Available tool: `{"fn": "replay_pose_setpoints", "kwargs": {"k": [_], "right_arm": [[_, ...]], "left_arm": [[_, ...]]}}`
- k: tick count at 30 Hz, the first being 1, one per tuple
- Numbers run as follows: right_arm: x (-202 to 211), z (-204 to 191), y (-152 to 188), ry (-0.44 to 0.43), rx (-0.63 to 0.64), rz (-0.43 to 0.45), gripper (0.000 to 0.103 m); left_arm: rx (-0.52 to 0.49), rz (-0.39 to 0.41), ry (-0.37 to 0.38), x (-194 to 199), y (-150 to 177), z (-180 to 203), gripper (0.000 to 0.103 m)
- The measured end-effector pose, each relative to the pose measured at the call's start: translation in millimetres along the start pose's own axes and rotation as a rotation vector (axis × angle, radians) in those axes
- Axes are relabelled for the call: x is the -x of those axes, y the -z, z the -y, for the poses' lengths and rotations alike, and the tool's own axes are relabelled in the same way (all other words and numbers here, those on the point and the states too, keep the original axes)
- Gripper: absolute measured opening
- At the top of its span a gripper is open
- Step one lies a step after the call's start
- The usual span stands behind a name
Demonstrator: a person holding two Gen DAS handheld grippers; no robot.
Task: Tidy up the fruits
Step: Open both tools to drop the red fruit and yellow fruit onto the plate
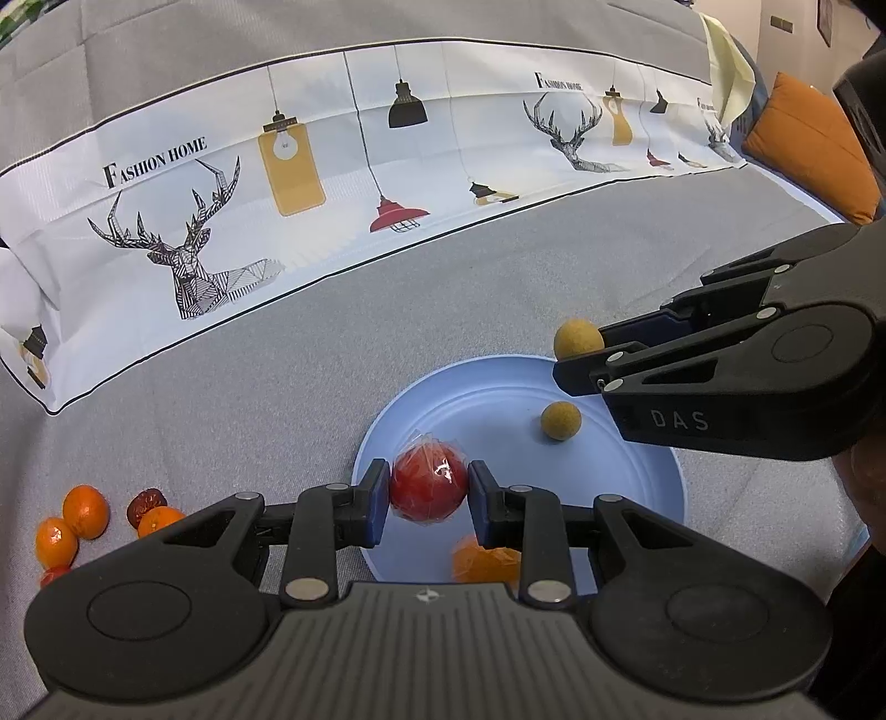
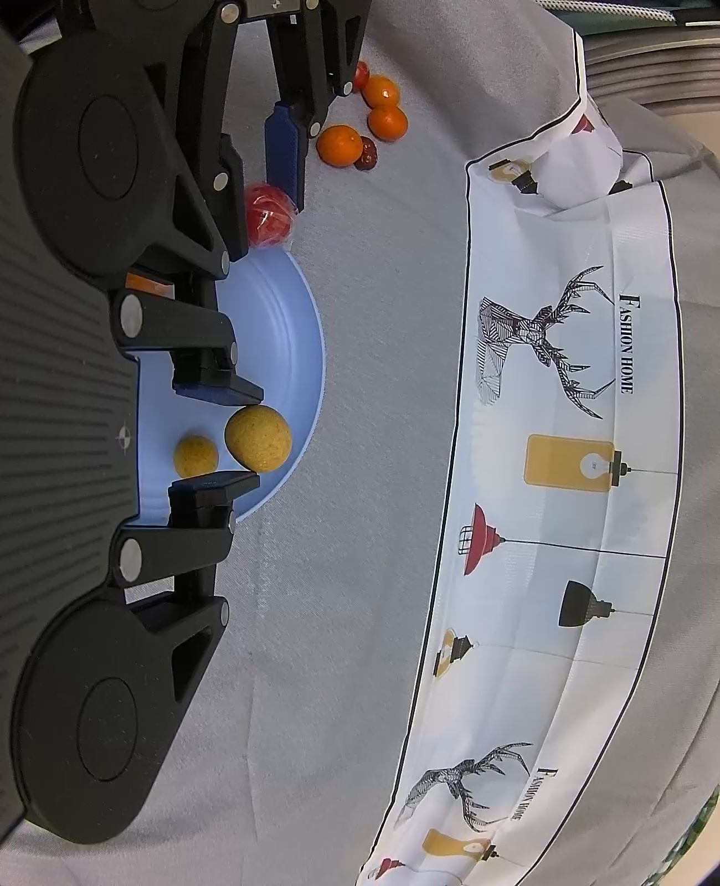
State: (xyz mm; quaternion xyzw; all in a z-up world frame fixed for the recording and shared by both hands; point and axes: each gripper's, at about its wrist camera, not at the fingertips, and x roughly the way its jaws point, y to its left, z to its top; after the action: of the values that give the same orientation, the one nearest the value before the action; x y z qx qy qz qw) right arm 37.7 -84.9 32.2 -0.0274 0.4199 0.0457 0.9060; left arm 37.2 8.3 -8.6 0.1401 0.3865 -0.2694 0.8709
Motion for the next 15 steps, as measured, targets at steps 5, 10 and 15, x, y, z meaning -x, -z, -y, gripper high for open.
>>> {"fn": "replay_pose_setpoints", "kwargs": {"k": [5, 10, 15], "right_arm": [[0.1, 0.0, -0.2, -0.001, 0.0, -0.001, 0.027], [0.0, -0.2, -0.2, -0.001, 0.0, -0.002, 0.027], [0.1, -0.3, -0.4, -0.001, -0.001, -0.001, 0.027]], "left_arm": [[0.0, 0.003, 0.0, 1.2, -0.2, 1.4, 0.033], [0.0, 0.007, 0.002, 1.9, -0.4, 1.2, 0.033], [-0.003, 0.01, 0.002, 2.2, -0.4, 1.7, 0.033]]}}
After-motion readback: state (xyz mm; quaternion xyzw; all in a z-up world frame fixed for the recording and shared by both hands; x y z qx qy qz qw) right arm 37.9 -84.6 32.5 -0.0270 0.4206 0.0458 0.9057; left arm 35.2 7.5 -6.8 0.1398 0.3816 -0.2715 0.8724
